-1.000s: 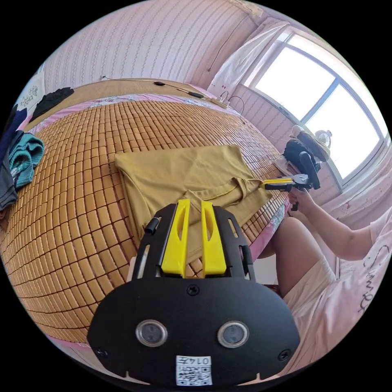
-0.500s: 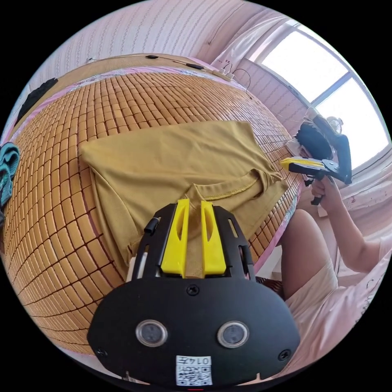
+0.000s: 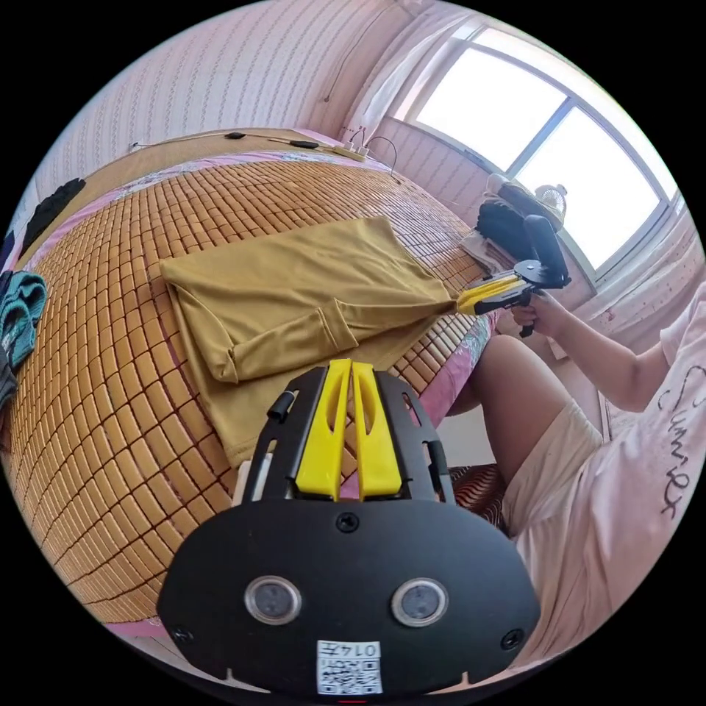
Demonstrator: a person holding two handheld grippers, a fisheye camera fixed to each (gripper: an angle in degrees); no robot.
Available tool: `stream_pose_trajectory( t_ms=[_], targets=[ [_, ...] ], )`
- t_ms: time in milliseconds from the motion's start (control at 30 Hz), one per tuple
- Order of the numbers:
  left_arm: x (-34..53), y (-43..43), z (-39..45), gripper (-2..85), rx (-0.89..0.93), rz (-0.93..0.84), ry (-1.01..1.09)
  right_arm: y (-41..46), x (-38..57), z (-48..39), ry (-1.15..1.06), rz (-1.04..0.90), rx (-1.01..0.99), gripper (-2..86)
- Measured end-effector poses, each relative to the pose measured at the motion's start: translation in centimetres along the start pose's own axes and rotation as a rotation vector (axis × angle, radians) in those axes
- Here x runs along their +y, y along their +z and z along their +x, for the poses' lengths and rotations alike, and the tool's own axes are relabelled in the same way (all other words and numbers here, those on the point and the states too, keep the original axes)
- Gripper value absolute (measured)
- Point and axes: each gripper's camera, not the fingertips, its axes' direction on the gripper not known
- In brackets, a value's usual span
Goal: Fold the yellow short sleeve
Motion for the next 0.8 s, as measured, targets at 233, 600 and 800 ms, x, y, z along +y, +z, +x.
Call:
stream_pose_trajectory(
  t_ms=[233,600,800],
  targets=[
    [-7.3,6.6,-2.0,6.3,-0.037,-0.059,-0.06,-1.4,-5.4,-2.5,0.009,0.046,0.064,1.7],
    [1.5,6.0,0.3,-0.8,0.019,-0.257,0.018,-1.5,-11.4,-6.2,-0.053,-0.14,0.13,0.2],
    [5.0,1.4,3.1,-0.9,0.033,-0.153,0.022,-4.9,-16.3,-9.0,-0.14,-0.177,0.17,-0.3]
  ],
)
